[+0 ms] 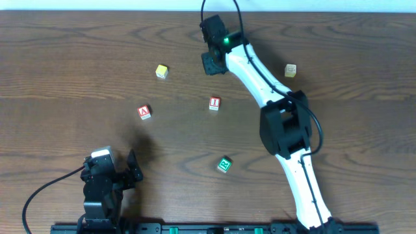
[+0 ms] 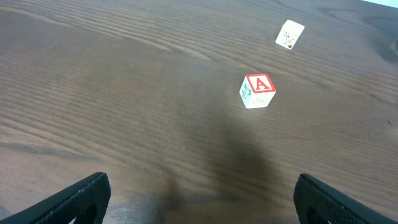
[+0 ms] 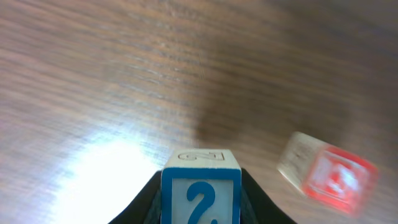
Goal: Spell out Ai2
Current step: 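Move the right gripper up to the blue 2 block and grasp it, then place the blue 2 block to the right of the red I block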
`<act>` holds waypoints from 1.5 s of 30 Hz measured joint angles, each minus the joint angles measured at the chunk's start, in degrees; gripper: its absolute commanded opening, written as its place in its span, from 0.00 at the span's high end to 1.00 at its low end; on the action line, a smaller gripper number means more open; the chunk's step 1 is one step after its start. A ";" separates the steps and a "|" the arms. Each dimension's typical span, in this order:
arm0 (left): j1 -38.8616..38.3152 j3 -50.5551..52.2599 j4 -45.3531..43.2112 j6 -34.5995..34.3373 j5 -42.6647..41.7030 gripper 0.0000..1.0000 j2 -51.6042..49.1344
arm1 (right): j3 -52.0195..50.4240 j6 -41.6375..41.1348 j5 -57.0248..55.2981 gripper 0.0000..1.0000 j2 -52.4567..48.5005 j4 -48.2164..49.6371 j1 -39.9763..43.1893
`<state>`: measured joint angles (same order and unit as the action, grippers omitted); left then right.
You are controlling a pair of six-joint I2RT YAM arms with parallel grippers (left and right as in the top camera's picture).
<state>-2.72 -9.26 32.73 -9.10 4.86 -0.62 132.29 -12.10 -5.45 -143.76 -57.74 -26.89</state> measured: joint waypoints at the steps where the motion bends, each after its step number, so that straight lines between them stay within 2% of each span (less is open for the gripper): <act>1: 0.00 0.00 0.02 0.00 0.02 0.05 0.00 | 0.44 0.00 0.04 0.99 0.66 -1.29 0.00; 8: 0.00 0.00 0.04 0.00 0.00 0.05 0.00 | 3.02 -0.04 0.11 0.98 17.07 -18.62 0.09; 11: 0.00 0.00 0.02 0.00 0.00 0.05 0.00 | 2.27 -0.07 0.52 0.98 22.99 -22.49 0.87; 14: 0.00 0.00 0.00 0.00 0.00 0.05 0.00 | -6.08 -0.07 0.57 0.98 28.81 -18.01 2.34; 16: 0.00 0.00 0.00 0.00 -0.02 0.05 0.00 | -16.35 -0.33 0.96 0.99 32.04 -10.82 2.86; 21: 0.00 0.02 0.00 0.00 0.00 0.04 0.02 | -39.63 -2.99 2.43 0.99 34.77 3.34 2.86; 23: 0.00 0.02 -0.02 0.00 0.00 0.05 0.02 | -43.74 -4.48 2.69 0.99 34.64 5.46 2.82; 27: 0.00 0.02 0.00 0.00 0.00 0.05 0.02 | -47.89 -8.39 3.08 0.99 34.53 8.66 2.29; 36: 0.00 0.02 0.00 0.00 0.00 0.05 0.02 | -48.15 -17.31 1.88 0.99 30.53 12.66 -1.16; 45: 0.00 0.02 0.00 0.00 0.00 0.05 0.02 | -48.28 -21.05 0.37 0.99 27.02 15.41 -4.15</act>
<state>-2.72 -9.23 32.73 -9.10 4.86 -0.60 84.01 -33.15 -5.08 -116.75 -42.33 -31.05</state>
